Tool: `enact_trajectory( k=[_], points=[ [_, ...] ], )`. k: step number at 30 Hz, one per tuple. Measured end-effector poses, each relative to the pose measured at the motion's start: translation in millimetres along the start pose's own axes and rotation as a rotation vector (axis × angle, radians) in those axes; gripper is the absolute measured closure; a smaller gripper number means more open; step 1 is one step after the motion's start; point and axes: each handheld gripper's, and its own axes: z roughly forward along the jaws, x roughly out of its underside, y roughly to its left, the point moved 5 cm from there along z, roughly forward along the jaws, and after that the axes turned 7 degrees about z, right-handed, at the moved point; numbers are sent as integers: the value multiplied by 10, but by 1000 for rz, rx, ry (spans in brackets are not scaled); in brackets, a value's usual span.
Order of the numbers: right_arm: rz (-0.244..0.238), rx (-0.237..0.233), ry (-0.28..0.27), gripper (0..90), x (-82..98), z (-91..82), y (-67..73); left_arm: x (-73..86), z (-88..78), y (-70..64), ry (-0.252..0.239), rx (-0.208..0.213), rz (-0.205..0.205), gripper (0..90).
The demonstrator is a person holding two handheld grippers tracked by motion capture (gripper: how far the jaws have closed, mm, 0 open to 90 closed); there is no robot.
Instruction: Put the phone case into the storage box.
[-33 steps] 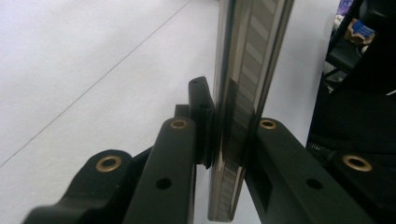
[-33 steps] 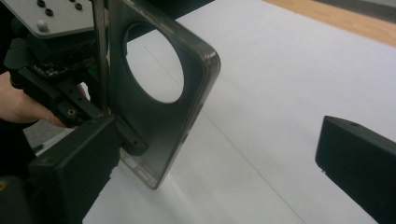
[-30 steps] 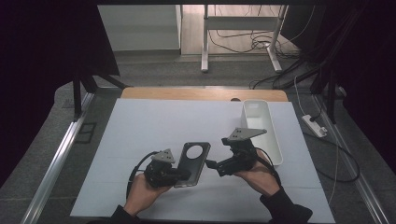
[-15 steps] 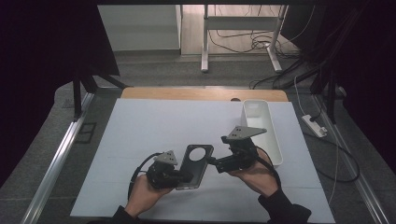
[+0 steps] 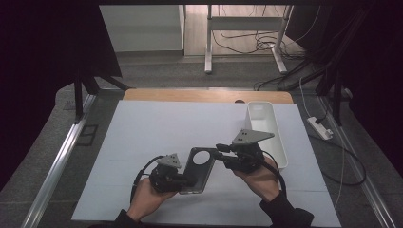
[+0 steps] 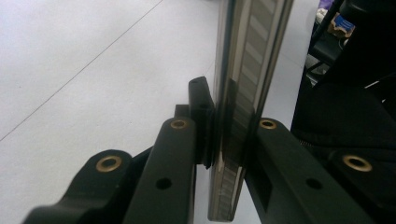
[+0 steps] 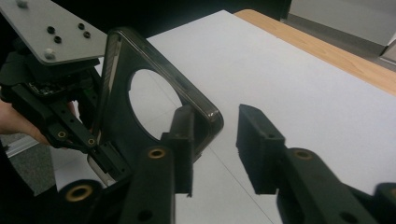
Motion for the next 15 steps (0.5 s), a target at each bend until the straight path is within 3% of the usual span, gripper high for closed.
enact_trajectory(
  k=[2,6,15],
  points=[
    [-4,-5,-6,739,-2,-6,2,0,0,1,0,1,-1,845],
    [-15,-12,-9,756,-3,-8,15,-2,-2,-5,-2,28,-6,845],
    [-39,-4,-3,779,-5,-21,39,1,2,-8,1,42,-1,844]
  ],
)
